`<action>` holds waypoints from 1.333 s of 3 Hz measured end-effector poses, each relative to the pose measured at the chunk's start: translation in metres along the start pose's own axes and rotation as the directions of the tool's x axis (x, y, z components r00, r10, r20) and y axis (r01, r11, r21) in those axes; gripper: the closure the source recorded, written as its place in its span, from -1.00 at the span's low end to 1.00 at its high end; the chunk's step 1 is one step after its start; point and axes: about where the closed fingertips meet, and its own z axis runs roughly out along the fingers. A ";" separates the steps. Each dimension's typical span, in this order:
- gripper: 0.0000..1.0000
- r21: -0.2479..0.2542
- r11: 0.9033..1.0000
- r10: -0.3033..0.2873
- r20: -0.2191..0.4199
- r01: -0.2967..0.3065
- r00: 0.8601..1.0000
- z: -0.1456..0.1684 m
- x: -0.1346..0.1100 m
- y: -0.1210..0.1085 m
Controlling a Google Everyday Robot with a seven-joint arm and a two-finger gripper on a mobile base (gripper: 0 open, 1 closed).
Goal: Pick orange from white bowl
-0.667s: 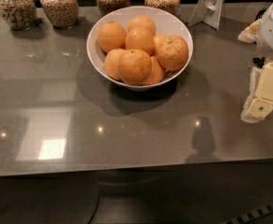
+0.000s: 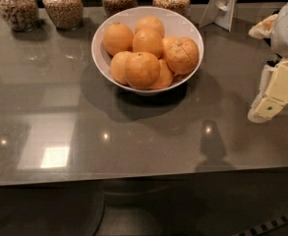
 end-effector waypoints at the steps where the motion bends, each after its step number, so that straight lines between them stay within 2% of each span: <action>1: -1.00 0.044 0.999 -0.008 0.185 0.000 0.983 0.000 -0.028 -0.022; 2: -1.00 0.061 0.998 0.012 0.327 -0.033 0.945 0.004 -0.055 -0.044; 3: -1.00 0.087 0.988 0.083 0.400 -0.127 0.913 0.013 -0.078 -0.068; 4: -1.00 0.087 0.988 0.083 0.400 -0.128 0.913 0.013 -0.078 -0.068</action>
Offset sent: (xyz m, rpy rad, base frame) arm 0.0861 0.0584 0.0410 0.4809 -0.2145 0.0497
